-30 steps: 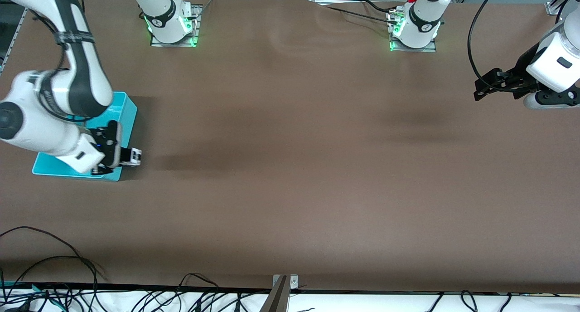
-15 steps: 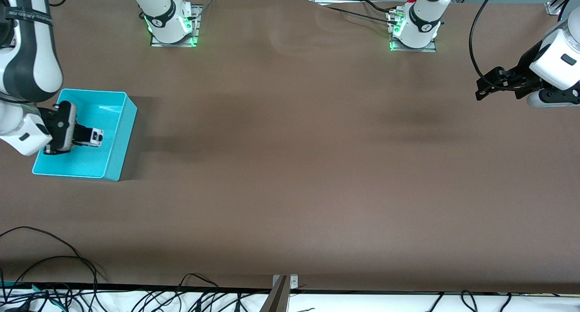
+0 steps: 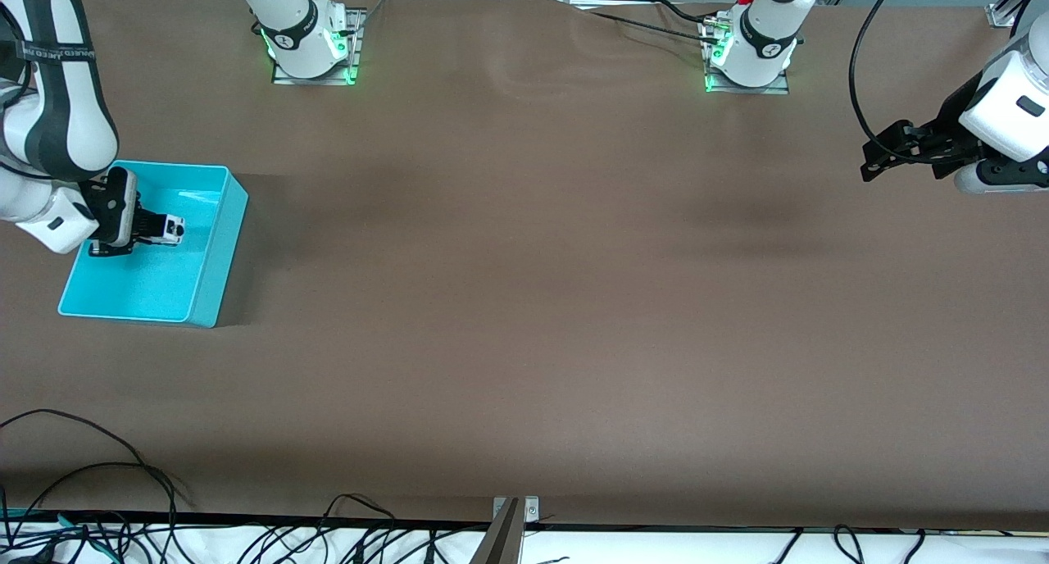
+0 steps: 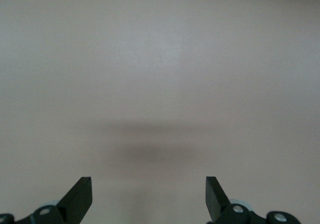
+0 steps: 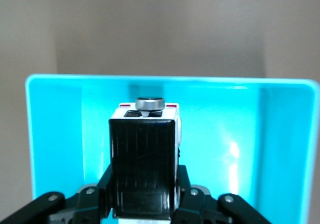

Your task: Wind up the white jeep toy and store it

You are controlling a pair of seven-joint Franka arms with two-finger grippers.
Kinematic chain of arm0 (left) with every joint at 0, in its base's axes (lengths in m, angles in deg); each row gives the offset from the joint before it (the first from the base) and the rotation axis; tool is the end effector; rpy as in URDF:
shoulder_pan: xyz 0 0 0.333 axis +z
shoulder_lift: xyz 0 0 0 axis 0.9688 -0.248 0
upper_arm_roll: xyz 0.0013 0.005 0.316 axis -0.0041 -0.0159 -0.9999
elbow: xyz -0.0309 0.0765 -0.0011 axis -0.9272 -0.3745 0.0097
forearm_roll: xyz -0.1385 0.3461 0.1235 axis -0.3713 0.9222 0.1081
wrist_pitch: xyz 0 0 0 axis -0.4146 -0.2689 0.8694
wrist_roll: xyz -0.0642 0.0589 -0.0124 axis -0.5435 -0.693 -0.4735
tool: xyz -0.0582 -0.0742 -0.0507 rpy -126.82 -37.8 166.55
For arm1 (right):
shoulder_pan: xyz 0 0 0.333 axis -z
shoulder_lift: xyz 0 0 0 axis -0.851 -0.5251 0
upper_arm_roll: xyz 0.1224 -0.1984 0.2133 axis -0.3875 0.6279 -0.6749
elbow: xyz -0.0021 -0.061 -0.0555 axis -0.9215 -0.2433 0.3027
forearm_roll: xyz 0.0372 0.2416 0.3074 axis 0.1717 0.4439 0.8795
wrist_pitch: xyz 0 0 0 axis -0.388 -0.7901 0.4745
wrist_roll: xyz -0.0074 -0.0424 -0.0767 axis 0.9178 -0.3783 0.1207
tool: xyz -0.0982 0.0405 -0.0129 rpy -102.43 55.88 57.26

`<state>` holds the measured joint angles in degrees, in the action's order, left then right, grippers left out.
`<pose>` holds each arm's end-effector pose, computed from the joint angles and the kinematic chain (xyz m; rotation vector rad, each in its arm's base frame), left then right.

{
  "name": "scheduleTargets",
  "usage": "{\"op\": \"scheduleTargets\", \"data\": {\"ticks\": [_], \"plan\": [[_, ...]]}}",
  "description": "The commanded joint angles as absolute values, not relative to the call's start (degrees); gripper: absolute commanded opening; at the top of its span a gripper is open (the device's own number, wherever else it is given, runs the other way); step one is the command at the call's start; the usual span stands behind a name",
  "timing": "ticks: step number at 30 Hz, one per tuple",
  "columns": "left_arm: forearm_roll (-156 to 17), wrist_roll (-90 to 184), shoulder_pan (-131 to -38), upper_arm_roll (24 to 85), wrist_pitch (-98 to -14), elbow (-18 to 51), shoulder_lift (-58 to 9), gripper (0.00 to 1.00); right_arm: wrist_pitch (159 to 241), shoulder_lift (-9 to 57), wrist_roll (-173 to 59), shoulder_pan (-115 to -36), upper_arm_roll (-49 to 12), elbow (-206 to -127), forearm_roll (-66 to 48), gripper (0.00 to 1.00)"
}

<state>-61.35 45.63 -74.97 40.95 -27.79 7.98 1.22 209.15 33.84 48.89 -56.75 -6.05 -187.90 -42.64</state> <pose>0.5484 -0.0395 0.6167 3.1276 0.1029 -0.0622 0.5269 -0.1843 0.2994 -2.1461 -2.1154 0.1325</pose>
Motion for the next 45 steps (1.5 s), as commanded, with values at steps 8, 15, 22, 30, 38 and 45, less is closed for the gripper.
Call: {"op": "scheduleTargets", "data": {"ticks": [8,15,22,30,38,45], "plan": [[-61.7,44.9,-75.0,40.9,-26.5,6.1,0.4,1.0,215.8,30.4,56.2,-53.1,-5.0,-192.9,-39.2,0.01],[-61.7,44.8,-75.1,40.9,-26.4,6.1,0.6,1.0,216.6,27.2,58.3,-51.6,-5.0,-192.9,-36.3,0.02],[-61.7,44.8,-75.1,41.0,-26.4,6.0,0.6,1.0,216.6,26.5,58.3,-51.6,-5.0,-192.7,-35.9,0.18],[-61.8,44.8,-75.1,41.0,-26.4,6.0,0.5,1.0,216.2,26.2,58.3,-51.5,-5.0,-192.3,-34.4,1.0],[-61.7,44.9,-75.2,41.2,-26.4,6.0,0.6,1.0,211.6,28.1,58.5,-51.6,-5.3,-188.7,-34.3,1.0],[-61.7,44.8,-75.1,42.1,-26.3,6.0,0.6,1.0,199.7,29.7,56.0,-52.9,-5.8,-179.0,-34.3,1.0]]}}
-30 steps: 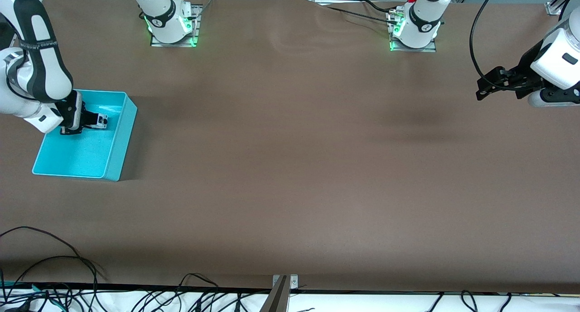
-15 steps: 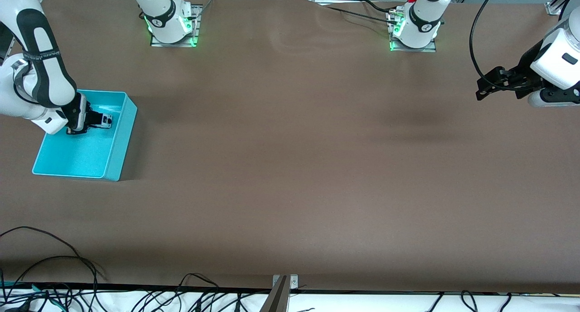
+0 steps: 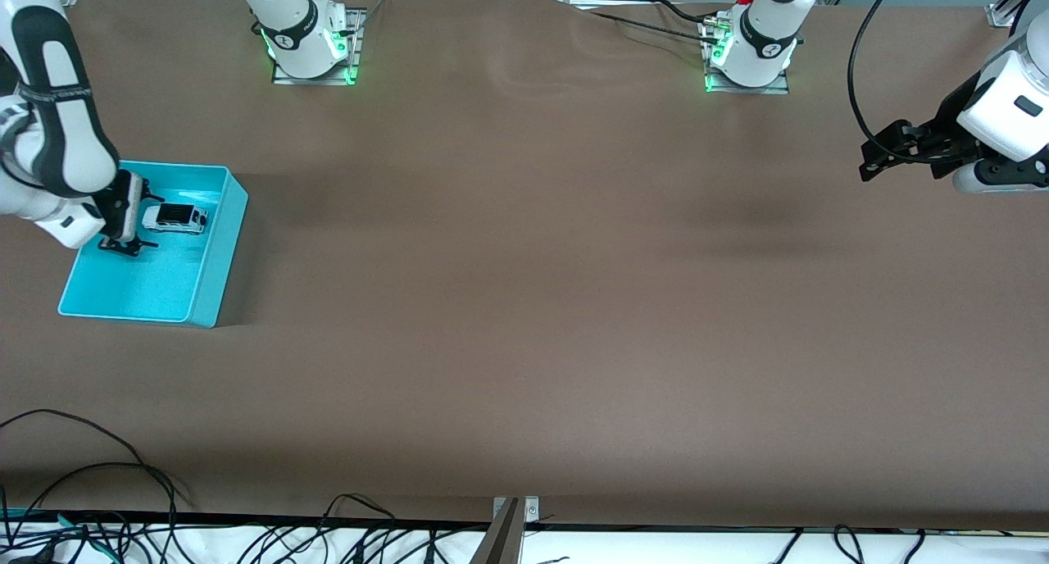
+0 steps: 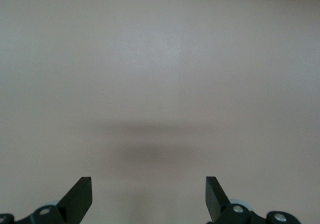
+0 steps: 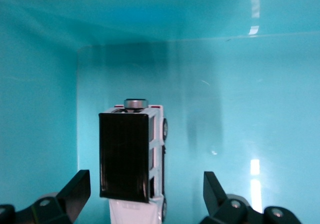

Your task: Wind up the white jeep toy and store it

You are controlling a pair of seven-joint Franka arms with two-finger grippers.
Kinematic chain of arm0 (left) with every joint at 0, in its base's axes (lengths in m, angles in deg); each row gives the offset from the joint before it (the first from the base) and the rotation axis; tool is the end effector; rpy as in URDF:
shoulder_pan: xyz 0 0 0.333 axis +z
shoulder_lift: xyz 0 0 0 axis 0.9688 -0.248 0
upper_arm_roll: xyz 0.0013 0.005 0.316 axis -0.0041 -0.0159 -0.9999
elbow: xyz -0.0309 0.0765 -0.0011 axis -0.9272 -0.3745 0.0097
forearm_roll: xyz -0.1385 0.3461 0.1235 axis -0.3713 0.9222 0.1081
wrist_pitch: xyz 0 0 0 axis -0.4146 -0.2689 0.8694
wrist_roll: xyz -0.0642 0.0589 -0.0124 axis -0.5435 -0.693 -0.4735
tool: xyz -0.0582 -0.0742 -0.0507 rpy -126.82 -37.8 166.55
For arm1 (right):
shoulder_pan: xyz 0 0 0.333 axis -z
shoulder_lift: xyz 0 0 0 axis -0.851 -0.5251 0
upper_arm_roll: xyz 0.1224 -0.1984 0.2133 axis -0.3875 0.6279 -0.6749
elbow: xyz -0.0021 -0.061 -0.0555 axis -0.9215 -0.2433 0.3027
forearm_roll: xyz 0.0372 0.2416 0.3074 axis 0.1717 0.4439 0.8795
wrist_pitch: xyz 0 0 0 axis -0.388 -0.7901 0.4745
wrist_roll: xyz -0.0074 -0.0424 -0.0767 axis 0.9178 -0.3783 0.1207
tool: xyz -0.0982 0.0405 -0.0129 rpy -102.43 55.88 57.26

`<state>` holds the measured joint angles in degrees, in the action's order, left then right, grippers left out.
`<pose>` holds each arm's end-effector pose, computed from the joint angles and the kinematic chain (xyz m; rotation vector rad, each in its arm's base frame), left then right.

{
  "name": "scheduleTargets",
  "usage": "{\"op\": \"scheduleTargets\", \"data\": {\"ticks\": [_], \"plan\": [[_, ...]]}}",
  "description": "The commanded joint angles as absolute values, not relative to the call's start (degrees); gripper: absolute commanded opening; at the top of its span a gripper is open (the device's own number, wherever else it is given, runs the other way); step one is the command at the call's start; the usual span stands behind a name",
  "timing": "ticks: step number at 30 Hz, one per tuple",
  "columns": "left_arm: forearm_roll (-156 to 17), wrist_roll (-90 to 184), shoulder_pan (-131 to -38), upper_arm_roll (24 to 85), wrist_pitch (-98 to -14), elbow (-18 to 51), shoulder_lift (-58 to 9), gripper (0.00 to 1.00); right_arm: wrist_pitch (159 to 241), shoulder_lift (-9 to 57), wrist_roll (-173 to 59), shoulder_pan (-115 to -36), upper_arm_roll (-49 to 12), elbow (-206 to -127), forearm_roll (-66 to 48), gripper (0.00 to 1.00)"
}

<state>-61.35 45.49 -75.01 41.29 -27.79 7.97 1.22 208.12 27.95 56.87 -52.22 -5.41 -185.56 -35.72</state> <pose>0.5481 -0.0431 0.6167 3.1280 0.0963 -0.0620 0.5163 -0.2294 0.2598 -2.1099 -2.0236 0.0593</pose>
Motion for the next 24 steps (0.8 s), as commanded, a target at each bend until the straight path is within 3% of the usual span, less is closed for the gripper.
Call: {"op": "scheduleTargets", "data": {"ticks": [1,10,24], "plan": [[-61.7,44.8,-75.1,42.1,-26.3,6.0,0.6,1.0,197.6,29.6,54.9,-53.2,-5.8,-177.3,-34.3,1.0],[-61.7,44.8,-75.1,42.3,-25.6,6.0,0.6,1.0,182.2,30.6,35.6,-55.2,-5.9,-165.8,-34.2,1.0],[-61.7,44.8,-75.1,42.7,-25.1,6.0,0.9,1.0,179.9,35.2,4.5,-55.7,-12.2,-159.8,-35.6,1.0]]}}
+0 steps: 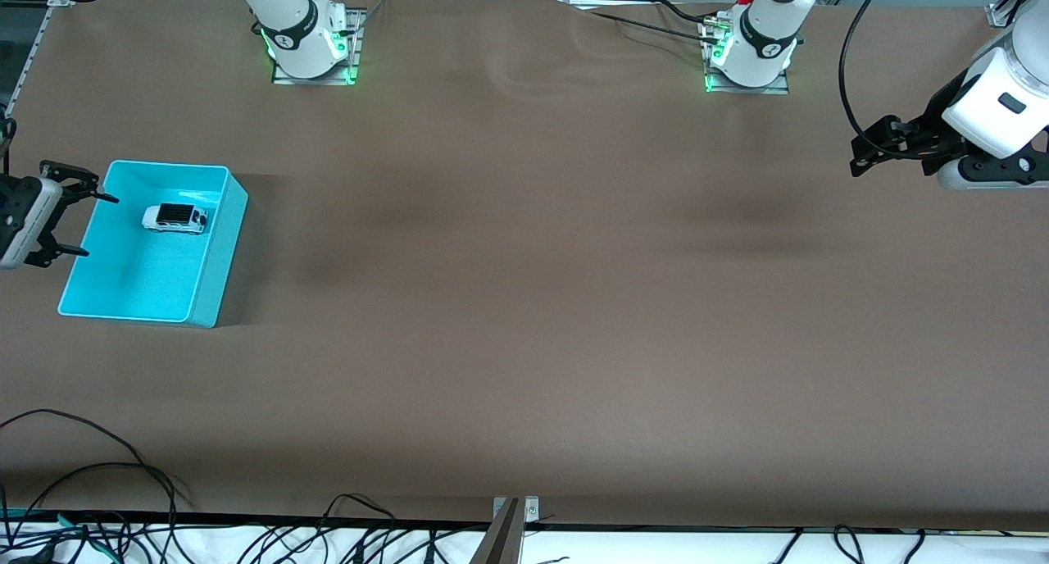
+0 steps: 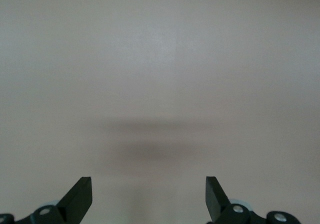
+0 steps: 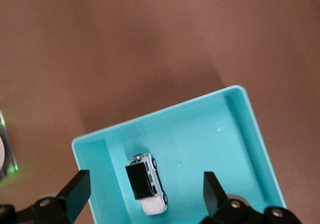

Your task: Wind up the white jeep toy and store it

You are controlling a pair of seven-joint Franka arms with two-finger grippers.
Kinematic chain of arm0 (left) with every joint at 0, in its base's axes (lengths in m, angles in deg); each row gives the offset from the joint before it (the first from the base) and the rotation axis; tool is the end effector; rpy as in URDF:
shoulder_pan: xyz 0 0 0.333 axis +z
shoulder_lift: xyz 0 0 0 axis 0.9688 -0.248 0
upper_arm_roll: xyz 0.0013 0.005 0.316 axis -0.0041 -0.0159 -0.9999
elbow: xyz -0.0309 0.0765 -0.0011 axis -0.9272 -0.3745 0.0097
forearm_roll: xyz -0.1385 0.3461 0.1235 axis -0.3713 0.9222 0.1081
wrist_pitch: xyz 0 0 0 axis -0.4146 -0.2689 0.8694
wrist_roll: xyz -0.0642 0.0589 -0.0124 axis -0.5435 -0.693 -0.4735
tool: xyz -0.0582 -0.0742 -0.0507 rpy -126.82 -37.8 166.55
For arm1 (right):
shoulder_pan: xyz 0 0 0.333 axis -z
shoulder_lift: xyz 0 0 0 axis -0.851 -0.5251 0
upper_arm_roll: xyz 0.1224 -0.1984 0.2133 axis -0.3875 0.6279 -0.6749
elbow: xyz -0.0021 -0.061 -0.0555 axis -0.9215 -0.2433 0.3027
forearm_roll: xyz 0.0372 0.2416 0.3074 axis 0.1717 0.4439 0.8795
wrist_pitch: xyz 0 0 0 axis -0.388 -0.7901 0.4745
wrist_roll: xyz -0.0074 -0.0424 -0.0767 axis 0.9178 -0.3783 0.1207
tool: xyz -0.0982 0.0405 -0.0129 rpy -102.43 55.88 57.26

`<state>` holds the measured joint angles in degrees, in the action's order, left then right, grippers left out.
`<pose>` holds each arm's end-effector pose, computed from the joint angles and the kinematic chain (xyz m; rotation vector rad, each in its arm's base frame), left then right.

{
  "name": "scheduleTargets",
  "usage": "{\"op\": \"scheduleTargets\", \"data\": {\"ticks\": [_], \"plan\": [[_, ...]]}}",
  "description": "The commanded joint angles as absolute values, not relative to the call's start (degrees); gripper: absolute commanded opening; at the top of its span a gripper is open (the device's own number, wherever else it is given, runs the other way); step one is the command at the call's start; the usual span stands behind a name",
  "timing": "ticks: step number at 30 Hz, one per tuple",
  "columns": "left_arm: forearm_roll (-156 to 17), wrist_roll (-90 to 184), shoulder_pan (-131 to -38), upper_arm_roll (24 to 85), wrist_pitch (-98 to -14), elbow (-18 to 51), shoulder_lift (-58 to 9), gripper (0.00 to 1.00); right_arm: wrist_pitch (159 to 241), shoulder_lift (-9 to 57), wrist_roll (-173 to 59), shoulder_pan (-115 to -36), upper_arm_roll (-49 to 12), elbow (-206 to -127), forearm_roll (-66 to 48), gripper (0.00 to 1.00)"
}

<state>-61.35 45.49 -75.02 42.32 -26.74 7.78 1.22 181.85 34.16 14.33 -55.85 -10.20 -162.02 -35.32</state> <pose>0.5453 -0.0530 0.6168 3.1304 0.0677 -0.0855 0.5938 -0.1454 0.4656 -2.5643 -1.4110 0.0412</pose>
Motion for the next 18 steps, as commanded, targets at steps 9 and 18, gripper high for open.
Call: {"op": "scheduleTargets", "data": {"ticks": [9,18], "plan": [[-61.7,44.8,-75.1,42.6,-24.9,6.0,0.9,1.0,177.6,35.8,-17.5,-55.8,-17.9,-156.0,-40.5,1.0],[-61.7,44.8,-75.2,42.9,-24.5,6.2,0.5,1.0,172.4,35.7,-38.4,-55.9,-23.9,-149.7,-45.3,1.0]]}}
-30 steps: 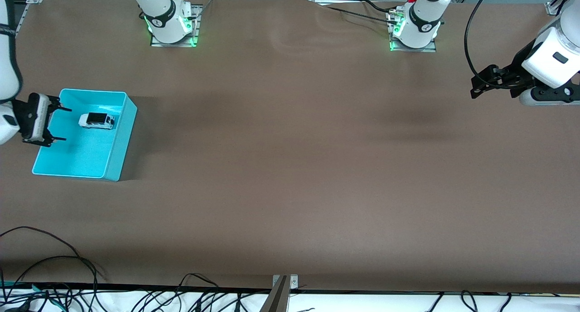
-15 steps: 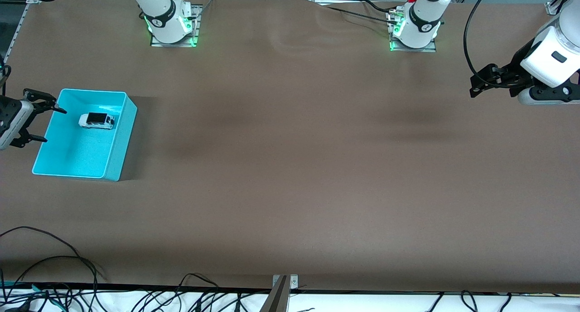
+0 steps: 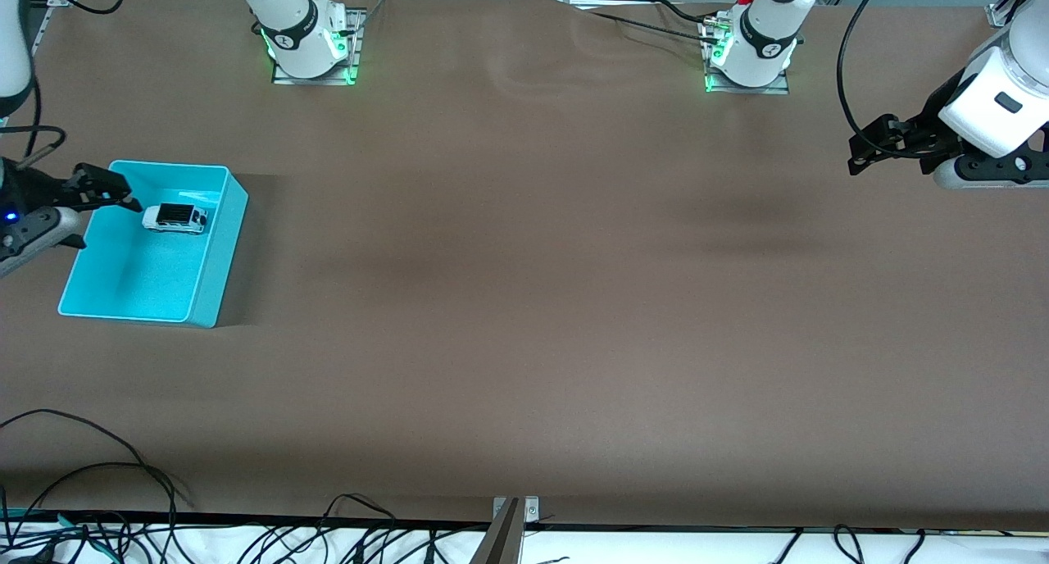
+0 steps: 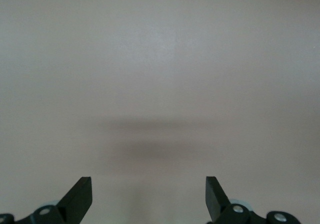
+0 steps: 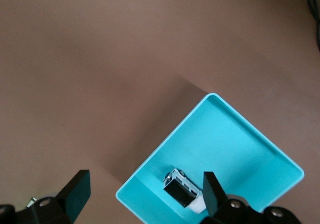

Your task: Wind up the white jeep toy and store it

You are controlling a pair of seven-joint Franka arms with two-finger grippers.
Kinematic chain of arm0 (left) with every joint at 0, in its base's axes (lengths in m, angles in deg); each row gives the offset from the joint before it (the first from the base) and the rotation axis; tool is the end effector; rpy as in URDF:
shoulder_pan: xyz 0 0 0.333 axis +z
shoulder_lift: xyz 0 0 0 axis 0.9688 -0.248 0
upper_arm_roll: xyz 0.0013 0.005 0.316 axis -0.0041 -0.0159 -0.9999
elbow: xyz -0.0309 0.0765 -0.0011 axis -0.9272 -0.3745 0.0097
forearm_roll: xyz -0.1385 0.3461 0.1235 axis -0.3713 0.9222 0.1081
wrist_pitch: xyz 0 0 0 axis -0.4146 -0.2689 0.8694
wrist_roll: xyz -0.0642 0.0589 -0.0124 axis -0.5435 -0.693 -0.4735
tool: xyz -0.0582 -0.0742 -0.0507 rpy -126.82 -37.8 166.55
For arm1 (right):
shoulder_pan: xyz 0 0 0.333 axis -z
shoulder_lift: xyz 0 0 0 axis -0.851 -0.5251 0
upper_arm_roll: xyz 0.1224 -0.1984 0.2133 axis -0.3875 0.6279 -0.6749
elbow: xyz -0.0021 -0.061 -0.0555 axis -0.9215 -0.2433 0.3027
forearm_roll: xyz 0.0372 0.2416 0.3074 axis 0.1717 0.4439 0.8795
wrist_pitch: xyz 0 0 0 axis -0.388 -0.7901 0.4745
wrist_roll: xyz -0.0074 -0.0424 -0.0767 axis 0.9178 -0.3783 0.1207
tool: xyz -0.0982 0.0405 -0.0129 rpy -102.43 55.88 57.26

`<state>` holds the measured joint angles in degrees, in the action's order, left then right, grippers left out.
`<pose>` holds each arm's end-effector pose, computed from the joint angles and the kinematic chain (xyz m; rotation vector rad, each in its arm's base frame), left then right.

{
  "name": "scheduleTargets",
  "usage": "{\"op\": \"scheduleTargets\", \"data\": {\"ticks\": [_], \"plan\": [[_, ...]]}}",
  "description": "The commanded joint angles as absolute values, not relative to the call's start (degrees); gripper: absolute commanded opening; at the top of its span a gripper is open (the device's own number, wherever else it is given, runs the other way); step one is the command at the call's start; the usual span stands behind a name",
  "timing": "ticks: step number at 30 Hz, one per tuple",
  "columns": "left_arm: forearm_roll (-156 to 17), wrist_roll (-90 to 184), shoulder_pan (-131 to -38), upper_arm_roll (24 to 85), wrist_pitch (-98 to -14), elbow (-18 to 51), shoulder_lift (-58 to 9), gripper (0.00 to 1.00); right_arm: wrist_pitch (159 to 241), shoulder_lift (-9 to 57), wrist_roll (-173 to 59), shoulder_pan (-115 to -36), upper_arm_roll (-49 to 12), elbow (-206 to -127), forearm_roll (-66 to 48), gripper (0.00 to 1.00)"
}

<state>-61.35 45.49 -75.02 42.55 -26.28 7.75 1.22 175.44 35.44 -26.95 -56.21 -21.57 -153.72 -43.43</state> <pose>0.5442 -0.0551 0.6164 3.1312 0.0613 -0.0973 0.6108 -0.0433 0.5341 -2.9541 -0.7955 0.1642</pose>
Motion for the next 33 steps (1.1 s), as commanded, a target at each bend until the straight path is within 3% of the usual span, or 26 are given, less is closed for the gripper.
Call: {"op": "scheduleTargets", "data": {"ticks": [1,5,18,28,33], "plan": [[-61.7,44.8,-75.2,43.0,-23.9,6.2,0.6,1.0,172.1,35.7,-40.8,-55.9,-24.5,-149.3,-45.7,1.0],[-61.9,45.0,-75.1,43.2,-20.0,5.9,0.8,1.0,171.9,35.7,-48.9,-56.9,-25.4,-149.2,-47.8,1.0],[-61.7,45.2,-74.9,43.1,-20.4,5.0,0.6,1.0,172.6,38.5,-63.5,-57.9,-27.6,-149.8,-48.5,1.0],[-61.7,45.1,-74.9,43.0,-23.7,5.0,0.3,1.0,175.7,44.8,-65.2,-57.7,-26.9,-158.8,-48.5,1.0],[-61.7,45.1,-75.1,43.0,-23.8,4.9,0.3,1.0,175.6,44.7,-65.1,-57.7,-26.9,-158.4,-48.6,1.0]]}}
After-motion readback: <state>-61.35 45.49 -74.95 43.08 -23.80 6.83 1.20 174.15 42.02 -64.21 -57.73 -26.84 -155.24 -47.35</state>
